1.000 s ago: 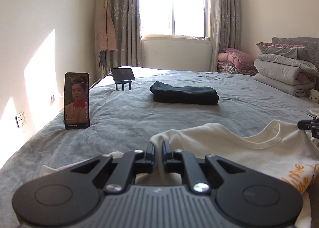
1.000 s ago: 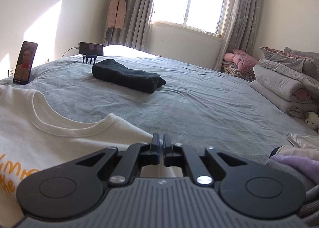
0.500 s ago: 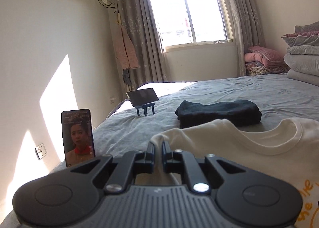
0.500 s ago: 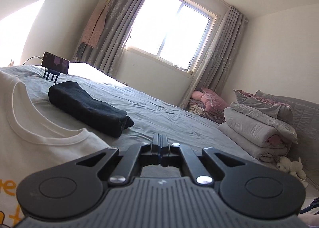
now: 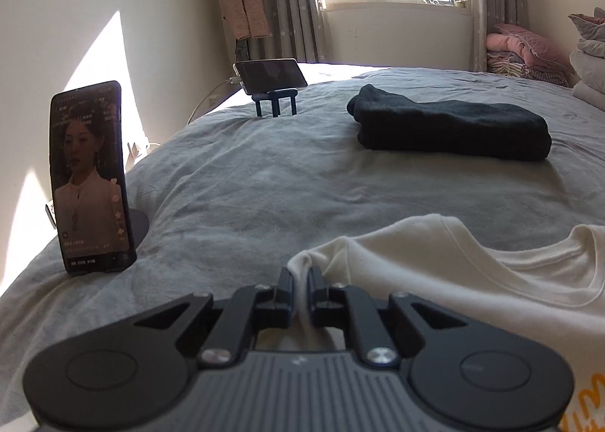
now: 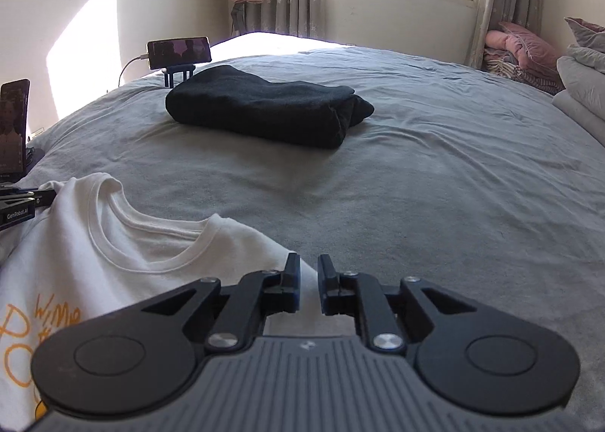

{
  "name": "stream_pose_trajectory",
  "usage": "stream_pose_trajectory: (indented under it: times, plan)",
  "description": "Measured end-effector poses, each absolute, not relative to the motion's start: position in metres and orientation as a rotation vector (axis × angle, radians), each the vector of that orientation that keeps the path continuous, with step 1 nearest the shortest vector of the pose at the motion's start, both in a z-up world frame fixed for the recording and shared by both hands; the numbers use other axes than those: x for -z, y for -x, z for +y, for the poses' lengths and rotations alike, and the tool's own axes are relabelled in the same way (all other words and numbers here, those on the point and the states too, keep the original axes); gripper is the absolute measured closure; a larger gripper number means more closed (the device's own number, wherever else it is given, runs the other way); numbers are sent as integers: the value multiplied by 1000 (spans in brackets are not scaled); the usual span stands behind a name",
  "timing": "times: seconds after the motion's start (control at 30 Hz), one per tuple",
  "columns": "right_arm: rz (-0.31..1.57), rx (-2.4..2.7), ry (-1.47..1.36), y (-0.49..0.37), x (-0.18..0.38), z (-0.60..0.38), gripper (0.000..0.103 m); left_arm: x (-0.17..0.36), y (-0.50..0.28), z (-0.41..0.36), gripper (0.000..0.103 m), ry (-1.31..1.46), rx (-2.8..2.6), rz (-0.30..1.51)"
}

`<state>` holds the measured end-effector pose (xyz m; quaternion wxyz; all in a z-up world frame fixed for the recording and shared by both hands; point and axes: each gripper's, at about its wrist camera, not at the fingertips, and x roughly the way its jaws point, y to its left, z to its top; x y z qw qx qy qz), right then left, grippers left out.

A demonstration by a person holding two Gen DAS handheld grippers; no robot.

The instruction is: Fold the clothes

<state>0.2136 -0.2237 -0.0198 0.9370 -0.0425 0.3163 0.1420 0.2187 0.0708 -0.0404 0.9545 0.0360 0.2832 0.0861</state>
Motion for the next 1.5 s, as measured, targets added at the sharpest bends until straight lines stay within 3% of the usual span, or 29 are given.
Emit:
stream_pose_trajectory:
  times: [0.03, 0.07, 0.1, 0.23, 0.33, 0.4, 0.5, 0.67, 0.9, 1.07, 1.27, 1.5]
  plan:
    - [649, -302, 88, -214, 21, -223, 75, 40, -220, 71, 94, -71, -175, 578]
    - [642, -311, 95, -214, 22, -220, 60, 40, -221, 69, 94, -78, -177, 579]
    - [637, -320, 102, -215, 22, -216, 52, 40, -222, 67, 94, -87, -180, 579]
    - [668, -343, 132, -225, 31, -207, 52, 42, -226, 64, 94, -113, -188, 578]
    - [652, -310, 140, -227, 40, -202, 59, 42, -226, 64, 94, -112, -195, 580]
    - [617, -285, 137, -221, 45, -199, 80, 43, -226, 61, 94, -122, -209, 578]
    - [561, -248, 243, -206, 46, -183, 92, 43, -224, 50, 95, -193, -232, 560]
    - [483, -131, 339, -193, 36, -176, 97, 30, -213, 37, 95, -255, -262, 471]
    - [280, 39, 357, -187, 0, -189, 97, 11, -217, 24, 95, -221, -269, 375]
    - [210, 85, 391, -191, 3, -191, 97, 25, -235, 13, 95, -272, -277, 372]
    - [340, 67, 455, -219, 50, -192, 97, 55, -267, 20, 94, -244, -263, 553]
    - [517, 11, 343, -248, 56, -208, 97, 61, -274, 25, 94, -212, -251, 590]
